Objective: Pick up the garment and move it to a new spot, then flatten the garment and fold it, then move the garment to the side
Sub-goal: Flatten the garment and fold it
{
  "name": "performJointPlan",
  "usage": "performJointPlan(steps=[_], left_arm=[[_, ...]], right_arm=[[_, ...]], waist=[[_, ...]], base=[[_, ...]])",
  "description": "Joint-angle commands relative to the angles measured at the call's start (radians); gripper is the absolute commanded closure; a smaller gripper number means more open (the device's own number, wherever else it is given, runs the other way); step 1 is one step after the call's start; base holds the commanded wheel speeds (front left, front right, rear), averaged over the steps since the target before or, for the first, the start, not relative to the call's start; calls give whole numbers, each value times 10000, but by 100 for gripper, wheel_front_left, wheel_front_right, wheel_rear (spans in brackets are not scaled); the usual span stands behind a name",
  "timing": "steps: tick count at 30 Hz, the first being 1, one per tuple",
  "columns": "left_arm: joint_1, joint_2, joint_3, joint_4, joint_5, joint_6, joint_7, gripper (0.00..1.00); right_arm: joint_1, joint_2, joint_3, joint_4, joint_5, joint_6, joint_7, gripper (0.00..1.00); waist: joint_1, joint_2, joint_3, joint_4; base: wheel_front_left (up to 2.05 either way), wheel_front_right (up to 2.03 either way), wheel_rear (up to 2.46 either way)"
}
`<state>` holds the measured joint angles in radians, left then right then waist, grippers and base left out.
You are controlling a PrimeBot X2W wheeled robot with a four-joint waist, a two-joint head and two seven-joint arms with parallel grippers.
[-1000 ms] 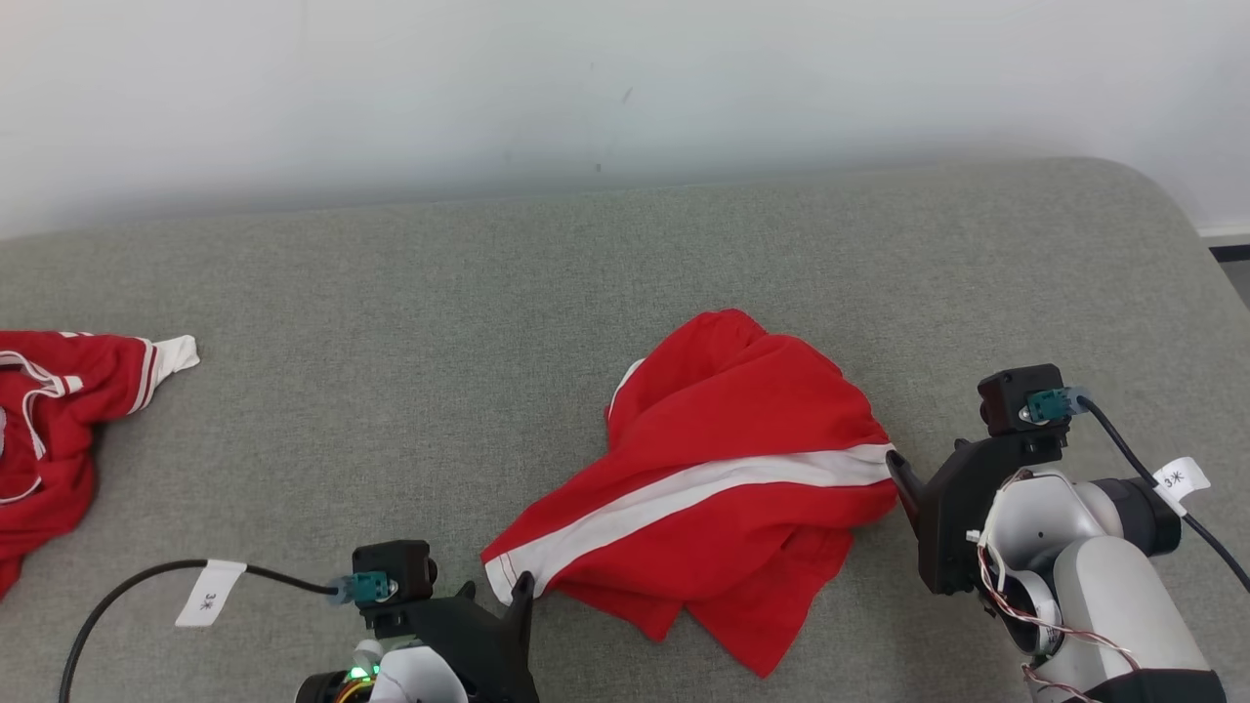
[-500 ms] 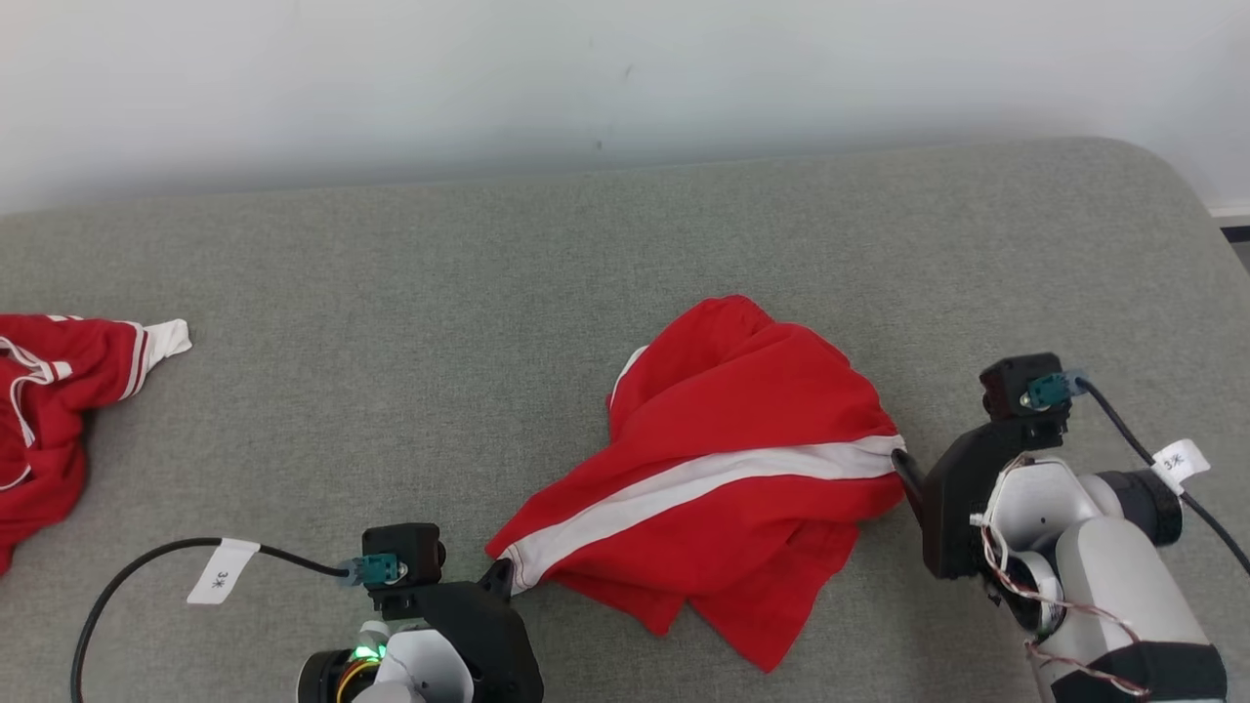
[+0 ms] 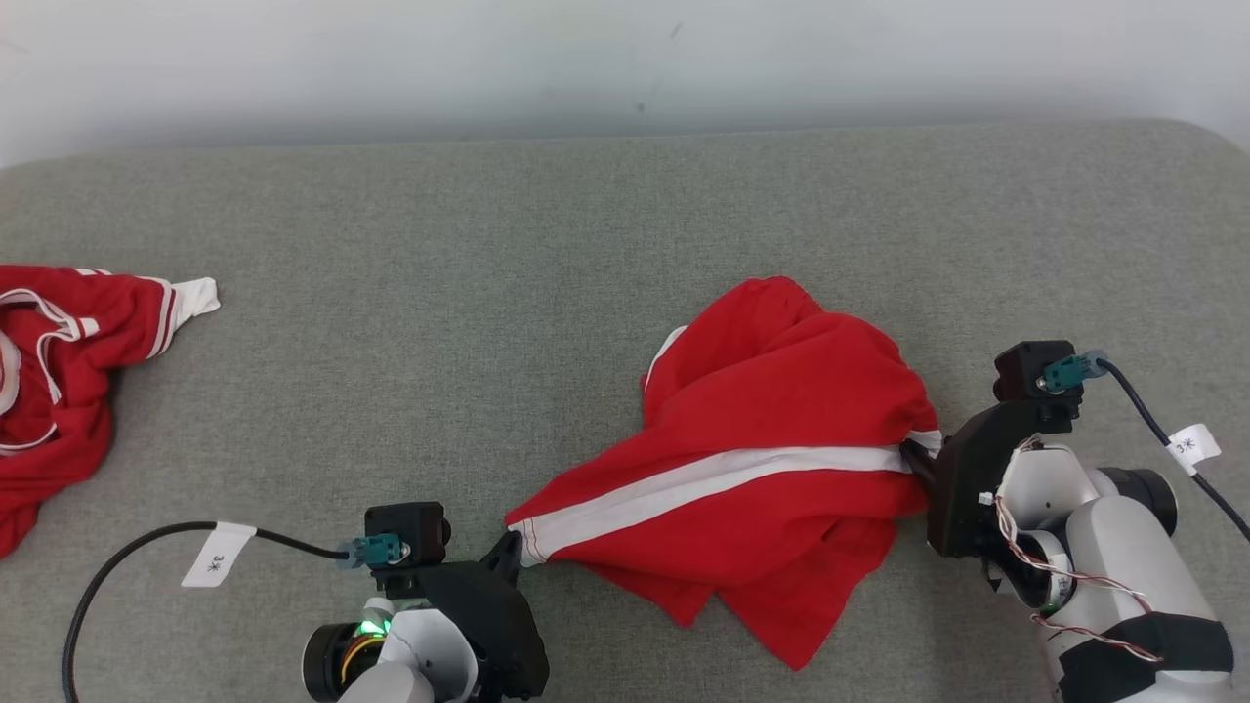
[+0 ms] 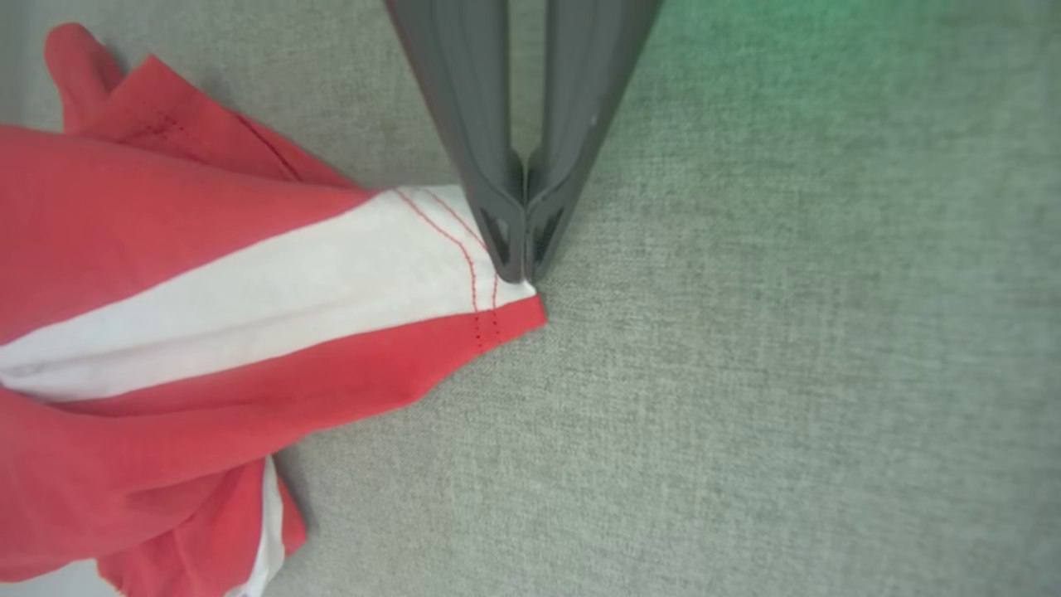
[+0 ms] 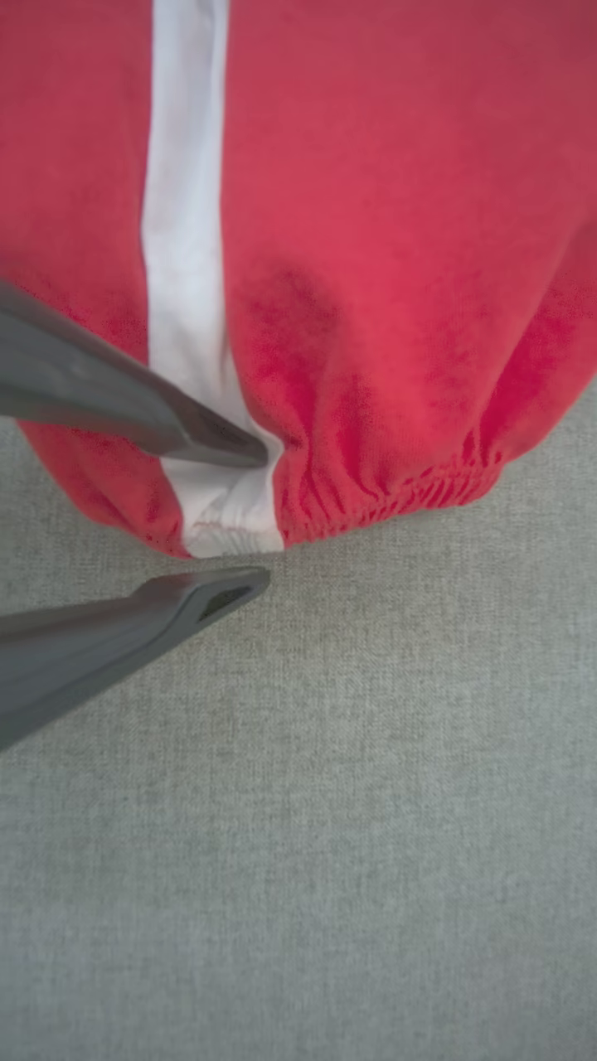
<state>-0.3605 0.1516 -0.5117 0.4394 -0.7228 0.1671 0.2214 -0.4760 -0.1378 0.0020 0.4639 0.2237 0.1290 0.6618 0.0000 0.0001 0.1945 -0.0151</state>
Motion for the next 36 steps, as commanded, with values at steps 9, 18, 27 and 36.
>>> performJointPlan(steps=[9, 18, 27, 36], left_arm=[[148, 220, 145, 208, -96, 140, -112, 100], [132, 118, 51, 210, -136, 110, -170, 100], [54, 174, 48, 220, -179, 62, -182, 100], [-32, 192, -21, 343, -229, 19, -192, 100]], right_arm=[[584, -563, -326, -1416, 307, 35, 222, 0], [1260, -394, -760, -2812, 839, 35, 841, 0], [1599, -520, -1260, -3246, 1, 35, 1299, 0], [1184, -392, -874, -2537, -92, 35, 1214, 0]], waist=[[0, -1, 77, 45], [0, -1, 108, 107], [0, -1, 242, 180], [0, -1, 299, 418]], base=[[0, 0, 0], [0, 0, 0], [0, 0, 0], [0, 0, 0]])
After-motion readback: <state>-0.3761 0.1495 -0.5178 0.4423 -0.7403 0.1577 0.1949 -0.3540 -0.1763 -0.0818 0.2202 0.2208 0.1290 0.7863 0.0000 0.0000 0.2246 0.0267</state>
